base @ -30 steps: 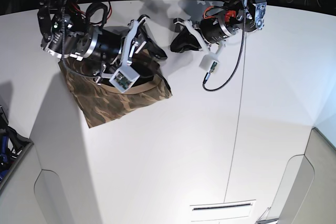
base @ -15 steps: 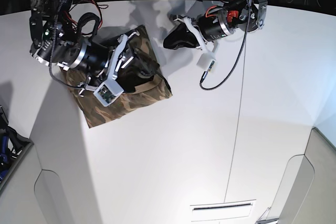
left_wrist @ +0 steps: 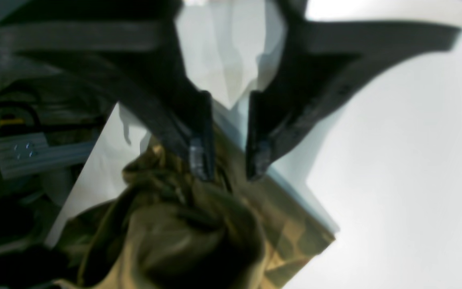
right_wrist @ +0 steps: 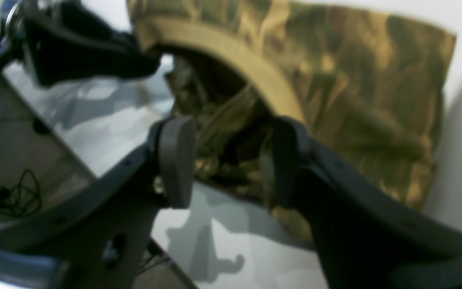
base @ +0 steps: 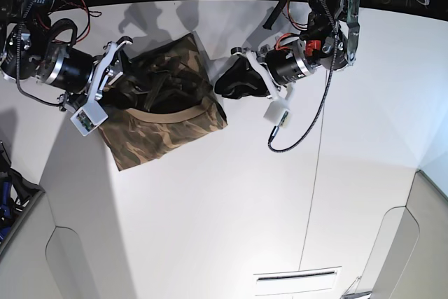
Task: Fold the T-shirt properly
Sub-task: 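Fold the strip's other end over with the right gripper toward the left gripper, then grasp the folded bundle's edges with both grippers and lift it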
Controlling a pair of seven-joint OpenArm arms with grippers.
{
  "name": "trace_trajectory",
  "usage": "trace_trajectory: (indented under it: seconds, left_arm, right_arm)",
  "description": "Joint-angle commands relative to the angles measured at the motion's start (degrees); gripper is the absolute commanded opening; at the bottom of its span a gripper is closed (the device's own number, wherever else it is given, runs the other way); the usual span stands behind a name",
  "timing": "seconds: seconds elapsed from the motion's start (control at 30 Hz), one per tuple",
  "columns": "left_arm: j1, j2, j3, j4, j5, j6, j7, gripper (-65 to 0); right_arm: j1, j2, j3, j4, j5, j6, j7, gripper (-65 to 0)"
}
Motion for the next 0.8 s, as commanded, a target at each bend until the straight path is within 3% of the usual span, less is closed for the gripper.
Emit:
trace_trajectory:
  seconds: [0.0,0.13,0.3,0.37,0.47,0.77]
  left_arm:
    - [-0.79,-0.04,-0.37,1.09,-2.43,-1.11,-1.09,-46.7]
    - [-0.76,-0.04,-3.15,1.14,-7.72,-1.11,1.38,-46.7]
    - [-0.66,-0.02,-8.15,1.14,-19.41,-1.11,10.45,-46.6]
    - [-0.24,0.0,-8.98,1.16,-23.78,-1.11,12.35,-41.4]
    - [0.04,0.46,-8.85,1.14,-24.81,-1.11,12.13,-31.4]
    - [-0.44,5.25,-7.72,1.14,-21.59,-1.11,8.55,-30.8]
  right_arm:
    - [-0.35,0.44,0.5,1.6,1.7,0.61,1.11,-34.7]
    - [-3.21,0.44,0.57,4.04,1.62,0.63,1.18,-34.7]
    - [-5.25,0.42,0.57,3.93,-1.95,0.61,3.76,-34.7]
    - [-5.35,0.42,0.57,3.21,-4.22,0.57,5.31,-34.7]
    - [-5.35,0.39,0.57,1.11,-5.53,0.37,6.54,-34.7]
    - [-5.33,0.09,0.39,-4.26,-4.96,0.42,10.21,-34.7]
